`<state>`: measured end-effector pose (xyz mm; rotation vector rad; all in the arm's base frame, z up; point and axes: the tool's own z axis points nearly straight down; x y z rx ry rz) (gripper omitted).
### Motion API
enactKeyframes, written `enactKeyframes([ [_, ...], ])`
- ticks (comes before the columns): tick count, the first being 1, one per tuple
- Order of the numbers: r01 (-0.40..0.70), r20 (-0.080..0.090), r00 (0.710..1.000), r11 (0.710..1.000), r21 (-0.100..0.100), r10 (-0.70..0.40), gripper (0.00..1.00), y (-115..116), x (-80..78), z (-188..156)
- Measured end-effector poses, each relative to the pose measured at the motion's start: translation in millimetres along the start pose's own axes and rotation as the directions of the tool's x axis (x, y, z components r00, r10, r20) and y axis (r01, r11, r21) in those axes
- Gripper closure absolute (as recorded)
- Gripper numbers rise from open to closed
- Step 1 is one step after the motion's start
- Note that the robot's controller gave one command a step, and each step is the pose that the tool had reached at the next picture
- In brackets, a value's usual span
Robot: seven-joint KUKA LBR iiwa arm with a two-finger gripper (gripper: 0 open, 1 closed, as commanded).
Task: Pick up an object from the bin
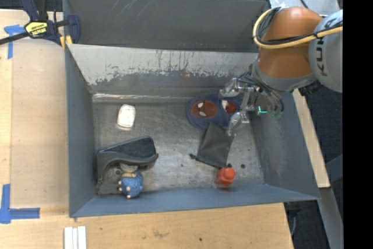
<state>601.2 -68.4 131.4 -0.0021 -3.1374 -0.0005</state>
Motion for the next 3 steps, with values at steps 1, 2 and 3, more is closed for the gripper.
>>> enactKeyframes([
  [1, -0.326, 0.019, 0.945, 0.945, -0.008, 0.326, 0.00, 4.7, -9.4, 42.4],
  [2, -0.325, 0.022, 0.945, 0.946, -0.008, 0.326, 1.00, 4.4, -10.4, 41.3],
  [3, -0.320, 0.015, 0.947, 0.947, -0.004, 0.320, 1.00, 6.0, -15.5, -81.3],
])
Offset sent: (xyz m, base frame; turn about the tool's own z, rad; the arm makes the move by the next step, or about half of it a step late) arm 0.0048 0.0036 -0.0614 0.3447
